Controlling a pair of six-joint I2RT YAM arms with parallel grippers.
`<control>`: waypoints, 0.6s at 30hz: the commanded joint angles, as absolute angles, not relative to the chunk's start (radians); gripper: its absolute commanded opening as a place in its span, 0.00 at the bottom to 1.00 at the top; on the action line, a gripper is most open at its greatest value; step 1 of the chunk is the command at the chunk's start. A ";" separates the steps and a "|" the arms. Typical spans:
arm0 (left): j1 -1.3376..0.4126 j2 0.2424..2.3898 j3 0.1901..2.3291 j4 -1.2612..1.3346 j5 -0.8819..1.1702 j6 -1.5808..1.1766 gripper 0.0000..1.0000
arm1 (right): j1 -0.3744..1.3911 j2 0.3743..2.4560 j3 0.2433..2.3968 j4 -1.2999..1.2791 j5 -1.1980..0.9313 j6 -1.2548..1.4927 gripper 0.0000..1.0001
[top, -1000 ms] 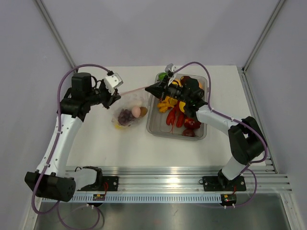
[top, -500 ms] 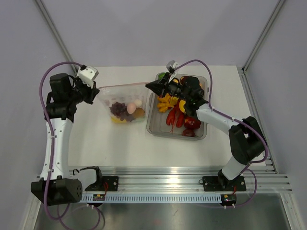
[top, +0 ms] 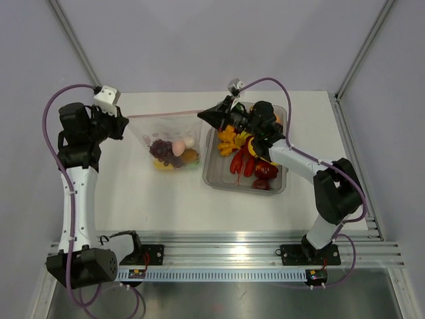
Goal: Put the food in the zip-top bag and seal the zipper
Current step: Zip the zipper food storage bag at the center of the board, then place the zipper food storage bag at the center of the board.
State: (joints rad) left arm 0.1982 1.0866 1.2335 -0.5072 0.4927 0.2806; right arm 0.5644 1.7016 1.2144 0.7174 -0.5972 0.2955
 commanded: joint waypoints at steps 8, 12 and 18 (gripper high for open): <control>0.262 1.295 1.521 -0.215 0.434 0.126 0.00 | 0.532 1.882 1.541 0.788 -0.581 0.314 0.00; 0.287 1.293 1.577 -0.218 0.472 0.107 0.00 | 0.532 1.943 1.640 0.822 -0.678 0.383 0.00; 0.291 1.184 1.473 -0.258 0.480 0.060 0.65 | 0.587 1.959 1.554 0.856 -1.039 0.520 0.71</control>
State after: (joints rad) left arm 0.2733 1.2652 1.4914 -0.3305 0.4919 0.1001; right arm 0.5602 1.9625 1.5917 0.7975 -0.7979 0.4492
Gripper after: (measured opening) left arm 0.593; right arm 0.468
